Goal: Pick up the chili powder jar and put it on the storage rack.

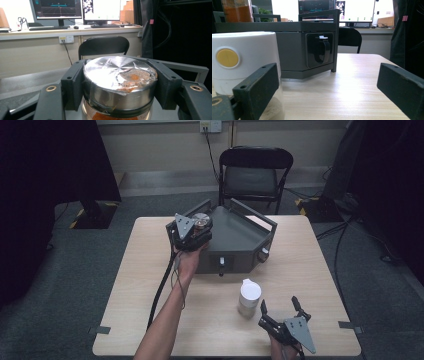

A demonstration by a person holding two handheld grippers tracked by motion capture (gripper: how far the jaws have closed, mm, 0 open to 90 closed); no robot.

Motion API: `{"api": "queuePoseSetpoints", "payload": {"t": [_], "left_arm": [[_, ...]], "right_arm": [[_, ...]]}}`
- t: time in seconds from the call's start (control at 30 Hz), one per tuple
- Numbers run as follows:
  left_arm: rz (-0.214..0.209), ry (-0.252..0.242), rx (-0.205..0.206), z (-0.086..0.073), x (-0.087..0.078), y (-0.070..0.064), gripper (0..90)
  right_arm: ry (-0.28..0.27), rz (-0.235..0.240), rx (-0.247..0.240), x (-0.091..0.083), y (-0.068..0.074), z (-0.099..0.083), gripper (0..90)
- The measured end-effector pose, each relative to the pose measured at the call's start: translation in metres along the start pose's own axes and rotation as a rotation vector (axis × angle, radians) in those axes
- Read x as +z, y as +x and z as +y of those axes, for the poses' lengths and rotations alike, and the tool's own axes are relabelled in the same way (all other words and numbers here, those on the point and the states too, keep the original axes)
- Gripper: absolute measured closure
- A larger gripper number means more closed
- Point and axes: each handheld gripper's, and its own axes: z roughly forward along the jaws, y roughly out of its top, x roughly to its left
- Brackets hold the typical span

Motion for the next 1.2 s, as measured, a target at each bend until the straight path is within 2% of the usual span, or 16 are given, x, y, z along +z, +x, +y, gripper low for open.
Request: {"api": "queuePoseSetpoints", "payload": {"t": [0.5,0.73,0.87,1.0,1.2], "left_arm": [[-0.001,0.018,-0.011,-0.008,0.003,0.003,35.2],[0.008,0.018,-0.033,-0.011,0.004,0.001,35.1],[0.000,0.019,-0.045,-0.011,0.004,0.005,35.1],[0.009,0.010,-0.037,-0.014,0.004,0.002,35.0],[0.002,0.010,-0.033,-0.014,0.004,0.004,34.9]], "right_arm": [[0.000,-0.001,0.000,0.000,0.000,0.000,2.8],[0.001,-0.002,-0.002,0.000,0.000,0.000,2.8],[0.000,-0.001,-0.001,0.000,0.000,0.000,2.7],[0.000,-0.002,-0.002,0.000,0.000,0.000,2.8],[0.000,-0.002,-0.003,0.000,0.000,0.000,2.8]]}}
